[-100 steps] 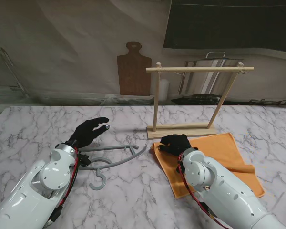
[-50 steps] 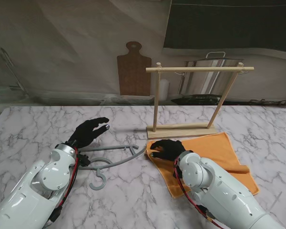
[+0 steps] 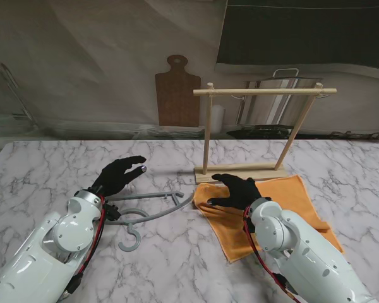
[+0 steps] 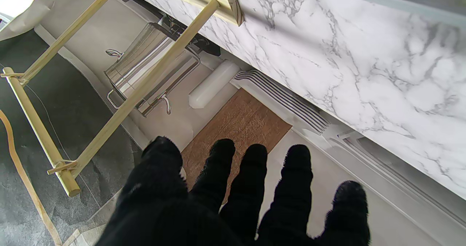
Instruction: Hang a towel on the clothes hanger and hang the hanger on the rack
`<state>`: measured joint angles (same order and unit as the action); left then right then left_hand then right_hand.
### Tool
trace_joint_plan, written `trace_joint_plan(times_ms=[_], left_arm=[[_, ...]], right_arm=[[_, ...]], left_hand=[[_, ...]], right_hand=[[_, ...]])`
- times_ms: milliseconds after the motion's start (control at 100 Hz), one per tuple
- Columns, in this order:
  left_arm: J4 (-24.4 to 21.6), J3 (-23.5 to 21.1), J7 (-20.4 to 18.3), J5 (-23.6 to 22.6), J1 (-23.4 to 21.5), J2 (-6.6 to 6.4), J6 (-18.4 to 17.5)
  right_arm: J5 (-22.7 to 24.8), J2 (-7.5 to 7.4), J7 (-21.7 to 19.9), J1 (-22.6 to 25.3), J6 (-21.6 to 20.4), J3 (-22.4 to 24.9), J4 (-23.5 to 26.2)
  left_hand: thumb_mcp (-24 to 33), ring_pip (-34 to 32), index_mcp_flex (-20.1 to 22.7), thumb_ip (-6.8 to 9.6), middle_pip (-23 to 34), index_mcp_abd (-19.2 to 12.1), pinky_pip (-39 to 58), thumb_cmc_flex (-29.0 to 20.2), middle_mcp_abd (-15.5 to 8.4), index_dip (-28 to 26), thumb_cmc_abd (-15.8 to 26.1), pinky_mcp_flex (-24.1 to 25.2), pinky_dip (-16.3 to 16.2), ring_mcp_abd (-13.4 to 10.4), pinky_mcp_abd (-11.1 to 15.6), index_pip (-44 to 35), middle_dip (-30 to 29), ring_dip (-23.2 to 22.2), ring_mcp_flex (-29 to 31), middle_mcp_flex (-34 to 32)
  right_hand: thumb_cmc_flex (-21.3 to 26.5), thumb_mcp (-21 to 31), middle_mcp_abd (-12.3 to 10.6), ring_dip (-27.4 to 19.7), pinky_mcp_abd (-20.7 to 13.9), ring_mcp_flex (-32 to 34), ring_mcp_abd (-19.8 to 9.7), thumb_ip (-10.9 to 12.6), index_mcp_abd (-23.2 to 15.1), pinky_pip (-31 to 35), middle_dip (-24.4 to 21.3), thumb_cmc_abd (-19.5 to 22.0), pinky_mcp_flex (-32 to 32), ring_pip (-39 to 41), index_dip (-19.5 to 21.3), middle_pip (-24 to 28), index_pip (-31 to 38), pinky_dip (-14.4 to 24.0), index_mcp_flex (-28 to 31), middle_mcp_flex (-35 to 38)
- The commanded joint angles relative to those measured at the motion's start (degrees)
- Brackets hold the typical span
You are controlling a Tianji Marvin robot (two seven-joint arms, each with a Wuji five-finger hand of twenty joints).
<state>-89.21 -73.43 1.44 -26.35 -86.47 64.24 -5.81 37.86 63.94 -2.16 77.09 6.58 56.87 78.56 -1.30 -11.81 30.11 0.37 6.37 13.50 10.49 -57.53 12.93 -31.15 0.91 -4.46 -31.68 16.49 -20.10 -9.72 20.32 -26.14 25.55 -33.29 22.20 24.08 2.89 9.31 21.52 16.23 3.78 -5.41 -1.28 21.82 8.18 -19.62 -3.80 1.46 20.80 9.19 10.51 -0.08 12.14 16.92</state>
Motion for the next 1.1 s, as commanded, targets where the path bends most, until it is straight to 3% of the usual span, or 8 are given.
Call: trace_joint_plan(times_ms=[0,200,280,400,510,750,990,1090], left_arm=[[0.23,0.14,-0.64,-0.18,0.01,0.05,-0.25],[0.24,0.16,-0.47,-0.3,0.03,0.07,-0.24],[0.17,0.11,-0.47,-0.37,-0.02,0.06,-0.22],[0.17,0.13,-0.4,-0.41,-0.03,0.08,-0.18],[0.11,0.15,-0.42,-0.52,-0.05,0.06,-0.03],[0.09,0.36,-0.76,-0.61,-0.01,-0.02,0.01],[0.11,0.53,-0.96,-0.72,0.09,-0.06,0.24],[0.13,0.72,-1.08,-0.76,0.23,-0.07,0.49]], right_arm=[[0.97,-1.08,-0.03,1.6,-0.45,1.37,1.64],[6.31,-2.35,-1.62,8.63,-3.35,8.71,7.6],[8.52,-2.74,-1.92,11.88,-4.9,11.47,9.84],[12.29,-3.13,-1.3,16.27,-7.33,14.8,12.29],[15.19,-3.28,-0.02,19.61,-8.83,17.28,14.0],[19.45,-3.29,2.01,23.2,-8.03,21.84,15.46],[22.49,-3.6,0.41,23.33,-4.84,27.41,13.61],[23.18,-3.72,-0.3,23.02,-3.71,29.49,12.34]], left_hand=[[-0.79,0.32,0.23,-1.33,0.38,-0.2,16.36,0.42,-0.98,0.18,3.33,1.06,-0.24,-0.1,-0.43,-0.18,0.71,-0.53,-0.29,-0.75],[-0.77,0.33,0.16,-1.32,0.38,-0.17,15.72,0.34,-1.0,0.19,3.32,1.14,-0.17,-0.06,-0.67,-0.15,0.72,-0.53,-0.28,-0.75],[-0.81,0.33,0.2,-1.33,0.37,-0.22,15.61,0.42,-1.02,0.18,3.33,1.1,-0.18,-0.16,-0.62,-0.17,0.72,-0.53,-0.3,-0.71],[-0.79,0.32,0.22,-1.32,0.39,-0.17,15.46,0.39,-0.96,0.17,3.36,1.05,-0.25,-0.07,-0.68,-0.18,0.73,-0.54,-0.26,-0.71],[-0.76,0.3,0.2,-1.31,0.42,-0.19,15.36,0.34,-1.02,0.17,3.34,1.04,-0.3,-0.18,-0.67,-0.17,0.76,-0.57,-0.31,-0.69],[-0.79,0.26,0.21,-1.32,0.47,-0.23,15.19,0.37,-1.01,0.14,3.37,0.98,-0.43,-0.17,-0.6,-0.19,0.81,-0.62,-0.25,-0.72],[-0.79,0.26,0.23,-1.32,0.51,-0.22,15.08,0.38,-1.0,0.13,3.35,0.93,-0.54,-0.17,-0.64,-0.21,0.82,-0.64,-0.25,-0.78],[-0.74,0.26,0.25,-1.31,0.5,-0.16,15.03,0.26,-1.07,0.13,3.38,0.95,-0.58,-0.16,-0.65,-0.21,0.82,-0.65,-0.26,-0.76]], right_hand=[[-1.97,-0.23,0.63,-2.3,0.56,-2.17,0.72,0.49,-1.73,-1.55,-0.86,-1.09,-1.33,-1.97,-0.2,-1.17,-1.13,0.69,-1.21,-1.79],[-1.9,0.3,1.66,-2.42,0.43,-2.13,1.24,0.5,-1.65,-1.42,-0.96,-2.4,-0.82,-1.87,0.12,-1.11,-1.37,1.16,-0.95,-1.88],[-1.7,0.74,1.98,-2.43,0.55,-1.62,1.63,0.51,-0.51,-1.09,-0.77,-5.34,-0.28,-1.75,0.38,-0.6,-1.28,1.55,-0.48,-1.54],[-4.02,7.36,1.5,-2.49,1.09,-0.56,2.36,-0.24,-4.04,-0.45,-0.58,-12.48,0.42,-1.74,1.6,0.17,0.0,3.06,2.31,-0.67],[-4.14,8.6,0.54,-2.48,1.48,0.01,2.42,-0.59,-6.86,-0.4,-0.66,-14.11,0.83,-1.67,2.91,0.04,2.65,3.25,4.8,0.38],[-5.2,8.96,0.75,-2.48,1.47,0.08,2.37,-0.56,-4.75,-0.4,-0.59,-11.89,0.95,-1.65,4.24,0.01,4.17,3.32,4.94,0.25],[-4.56,8.39,0.0,-2.42,1.18,-0.14,2.1,-0.47,-8.36,-0.41,-1.02,-10.82,0.84,-1.65,1.67,-0.87,-0.95,3.33,0.26,0.11],[-0.93,7.13,-0.11,-2.36,1.13,-0.06,1.97,0.46,-9.95,-0.32,-1.2,-10.13,0.81,-1.63,0.95,-1.27,-1.5,3.38,-0.88,0.08]])
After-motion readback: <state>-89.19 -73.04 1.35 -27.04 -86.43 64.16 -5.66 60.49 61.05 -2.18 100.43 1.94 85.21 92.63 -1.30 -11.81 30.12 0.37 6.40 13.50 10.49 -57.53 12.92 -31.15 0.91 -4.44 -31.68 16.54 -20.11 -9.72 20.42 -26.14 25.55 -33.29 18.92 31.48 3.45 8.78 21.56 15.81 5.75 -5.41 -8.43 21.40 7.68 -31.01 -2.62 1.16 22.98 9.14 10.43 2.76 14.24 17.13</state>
